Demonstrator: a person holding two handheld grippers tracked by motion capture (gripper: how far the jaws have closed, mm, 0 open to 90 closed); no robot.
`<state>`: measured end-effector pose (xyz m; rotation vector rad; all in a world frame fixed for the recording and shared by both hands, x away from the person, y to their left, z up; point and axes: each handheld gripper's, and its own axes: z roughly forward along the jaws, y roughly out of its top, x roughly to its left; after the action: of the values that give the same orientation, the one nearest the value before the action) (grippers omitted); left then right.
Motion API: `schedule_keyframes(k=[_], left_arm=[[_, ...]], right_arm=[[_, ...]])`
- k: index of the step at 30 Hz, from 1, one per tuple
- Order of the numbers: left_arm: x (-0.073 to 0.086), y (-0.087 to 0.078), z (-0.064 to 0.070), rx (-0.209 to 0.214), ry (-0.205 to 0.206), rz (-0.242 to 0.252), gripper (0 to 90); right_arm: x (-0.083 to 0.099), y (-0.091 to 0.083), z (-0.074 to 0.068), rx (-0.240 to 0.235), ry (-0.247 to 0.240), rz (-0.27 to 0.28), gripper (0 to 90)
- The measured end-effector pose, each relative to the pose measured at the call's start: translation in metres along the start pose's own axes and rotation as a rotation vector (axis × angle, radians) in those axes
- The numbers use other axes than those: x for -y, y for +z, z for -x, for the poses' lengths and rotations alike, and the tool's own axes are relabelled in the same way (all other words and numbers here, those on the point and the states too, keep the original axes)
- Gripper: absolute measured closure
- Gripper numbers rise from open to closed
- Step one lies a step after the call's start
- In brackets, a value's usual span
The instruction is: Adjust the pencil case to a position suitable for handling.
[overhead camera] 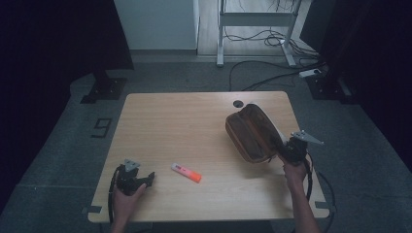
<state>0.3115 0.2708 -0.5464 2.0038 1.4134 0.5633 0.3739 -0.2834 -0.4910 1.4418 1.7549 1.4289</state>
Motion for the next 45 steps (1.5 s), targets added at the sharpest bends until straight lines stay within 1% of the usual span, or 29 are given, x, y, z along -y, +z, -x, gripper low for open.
schedule_keyframes(k=[4, 10, 17, 22, 27, 34, 45], left_arm=[[0.000, 0.000, 0.000, 0.001, 0.000, 0.000, 18.7], [0.000, 0.000, 0.000, 0.000, 0.000, 0.000, 18.7], [0.000, 0.000, 0.000, 0.001, 0.000, 0.000, 18.7], [0.000, 0.000, 0.000, 0.000, 0.000, 0.000, 18.7], [0.000, 0.000, 0.000, 0.000, 0.000, 0.000, 18.7], [0.000, 0.000, 0.000, 0.001, 0.000, 0.000, 18.7], [0.000, 0.000, 0.000, 0.000, 0.000, 0.000, 18.7]], right_arm=[[-0.001, -0.001, -0.002, -0.005, -0.010, 0.006, 82.9], [-0.003, -0.004, -0.005, -0.027, -0.026, 0.016, 82.7], [-0.004, -0.005, -0.009, -0.057, -0.030, 0.023, 82.3], [-0.003, -0.002, -0.011, -0.056, -0.026, 0.005, 83.9], [-0.003, -0.003, -0.009, -0.082, -0.001, 0.015, 84.0], [-0.004, -0.004, -0.012, -0.116, 0.004, 0.030, 83.9], [-0.004, -0.003, -0.017, -0.146, -0.012, 0.023, 83.8]])
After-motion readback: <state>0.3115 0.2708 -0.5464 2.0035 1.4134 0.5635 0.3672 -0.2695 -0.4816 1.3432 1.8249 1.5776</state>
